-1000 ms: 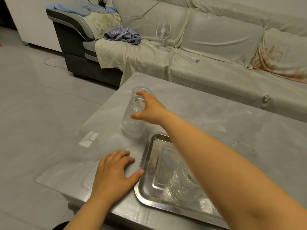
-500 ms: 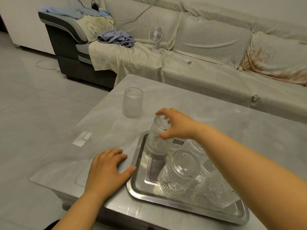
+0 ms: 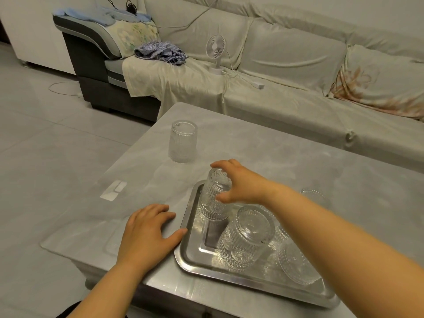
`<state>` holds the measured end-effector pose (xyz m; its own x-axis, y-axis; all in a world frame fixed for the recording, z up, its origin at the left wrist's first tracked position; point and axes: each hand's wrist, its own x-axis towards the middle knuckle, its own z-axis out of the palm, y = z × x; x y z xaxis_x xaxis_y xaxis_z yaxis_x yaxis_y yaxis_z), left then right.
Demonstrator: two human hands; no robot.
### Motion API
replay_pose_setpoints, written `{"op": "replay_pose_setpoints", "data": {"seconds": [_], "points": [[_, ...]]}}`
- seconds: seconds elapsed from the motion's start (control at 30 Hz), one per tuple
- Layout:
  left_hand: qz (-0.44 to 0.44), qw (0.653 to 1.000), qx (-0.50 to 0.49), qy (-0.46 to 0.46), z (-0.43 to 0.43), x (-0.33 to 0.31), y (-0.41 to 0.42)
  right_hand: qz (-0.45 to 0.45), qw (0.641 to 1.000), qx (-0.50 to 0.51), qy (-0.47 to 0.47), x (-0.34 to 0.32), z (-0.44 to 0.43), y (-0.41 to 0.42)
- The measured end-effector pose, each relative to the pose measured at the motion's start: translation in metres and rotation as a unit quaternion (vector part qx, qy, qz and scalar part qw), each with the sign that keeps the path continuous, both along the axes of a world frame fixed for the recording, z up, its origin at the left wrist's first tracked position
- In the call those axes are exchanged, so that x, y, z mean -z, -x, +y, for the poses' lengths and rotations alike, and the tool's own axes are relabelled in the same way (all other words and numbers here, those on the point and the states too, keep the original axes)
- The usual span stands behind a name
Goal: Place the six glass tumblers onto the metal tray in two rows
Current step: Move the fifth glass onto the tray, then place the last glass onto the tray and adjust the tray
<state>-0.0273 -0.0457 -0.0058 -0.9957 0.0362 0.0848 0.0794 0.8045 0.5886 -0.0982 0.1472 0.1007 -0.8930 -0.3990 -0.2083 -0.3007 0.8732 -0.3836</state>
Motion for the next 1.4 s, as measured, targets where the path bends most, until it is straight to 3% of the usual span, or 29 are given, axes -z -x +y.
{"op": "replay_pose_setpoints", "data": {"seconds": [0.17, 0.53, 1.0, 1.17, 1.4], "points": [[-0.025, 1.0, -0.002, -0.019, -0.006, -0.002, 0.001, -0.008, 1.0, 0.007, 0.003, -0.009, -0.003, 0.008], [-0.013, 0.995, -0.031, 0.093, -0.026, 0.006, 0.011, 0.053, 0.994, 0.078, -0.045, -0.013, -0.059, 0.086], [-0.017, 0.995, -0.043, 0.084, -0.024, 0.011, 0.015, 0.031, 0.992, 0.09, -0.078, 0.004, -0.111, 0.148], [-0.01, 0.996, -0.047, 0.081, -0.024, 0.012, 0.017, 0.042, 0.996, 0.079, -0.03, 0.005, -0.107, 0.144], [-0.009, 0.996, -0.04, 0.084, -0.025, 0.015, 0.018, 0.129, 0.985, 0.07, 0.089, -0.015, -0.098, 0.1]]}}
